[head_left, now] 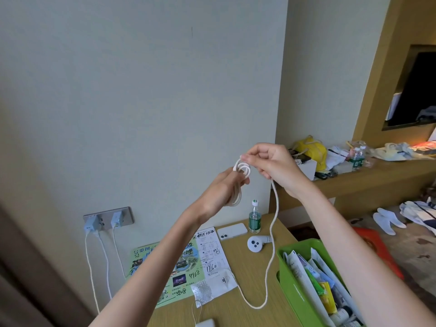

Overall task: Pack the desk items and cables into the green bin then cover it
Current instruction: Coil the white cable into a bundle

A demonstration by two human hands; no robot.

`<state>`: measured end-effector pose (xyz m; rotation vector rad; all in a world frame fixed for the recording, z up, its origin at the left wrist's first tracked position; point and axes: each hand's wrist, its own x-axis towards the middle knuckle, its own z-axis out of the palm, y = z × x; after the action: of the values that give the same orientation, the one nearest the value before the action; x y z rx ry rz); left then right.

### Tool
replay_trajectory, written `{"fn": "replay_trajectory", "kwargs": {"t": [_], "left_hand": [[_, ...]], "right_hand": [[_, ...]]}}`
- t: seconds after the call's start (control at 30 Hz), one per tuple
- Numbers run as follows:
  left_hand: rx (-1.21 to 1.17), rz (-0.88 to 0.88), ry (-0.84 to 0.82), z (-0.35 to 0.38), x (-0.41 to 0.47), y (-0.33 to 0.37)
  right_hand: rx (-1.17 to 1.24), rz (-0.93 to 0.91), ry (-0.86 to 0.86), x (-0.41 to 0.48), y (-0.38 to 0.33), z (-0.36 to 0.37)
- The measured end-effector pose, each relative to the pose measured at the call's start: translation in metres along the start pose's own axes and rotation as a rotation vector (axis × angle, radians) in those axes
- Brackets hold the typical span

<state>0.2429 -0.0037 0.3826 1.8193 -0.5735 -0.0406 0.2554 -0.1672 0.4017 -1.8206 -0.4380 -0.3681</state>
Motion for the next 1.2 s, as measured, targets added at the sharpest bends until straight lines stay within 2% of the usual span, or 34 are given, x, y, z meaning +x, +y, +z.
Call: {"fn": "replay_trajectory", "kwargs": {"t": [0.2, 0.33, 0.57, 0.77, 0.83, 0.97, 1.2], "left_hand": [[-0.073, -0.055, 0.244, -0.013, 0.007, 0.0], [-0.114, -0.062, 0.316, -0.017, 0.011, -0.006], [-0.237, -0.028, 0.186, -0.021, 0.012, -0.012], [-0.271, -0.067, 0.251, -0.03, 0.014, -0.024], [-0.408, -0.11, 0.315, -0.037, 0.017, -0.027], [-0.75, -0.075, 0.362, -0.057, 0.019, -0.031], [-0.508, -0.182, 0.485, -0.089, 0.007, -0.053]], "right_hand": [[0.141, 0.082, -0.109, -0.006, 0.033, 0.007], [0.202, 0.061, -0.204, -0.006, 0.039, 0.022], [0.274, 0.126, -0.243, 0.001, 0.04, 0.05], [0.242, 0.179, -0.309, 0.005, 0.043, 0.06], [0.219, 0.183, -0.345, 0.005, 0.045, 0.061], [0.193, 0.186, -0.401, 0.003, 0.053, 0.06], [0.157, 0.218, -0.42, 0.012, 0.06, 0.066]]}}
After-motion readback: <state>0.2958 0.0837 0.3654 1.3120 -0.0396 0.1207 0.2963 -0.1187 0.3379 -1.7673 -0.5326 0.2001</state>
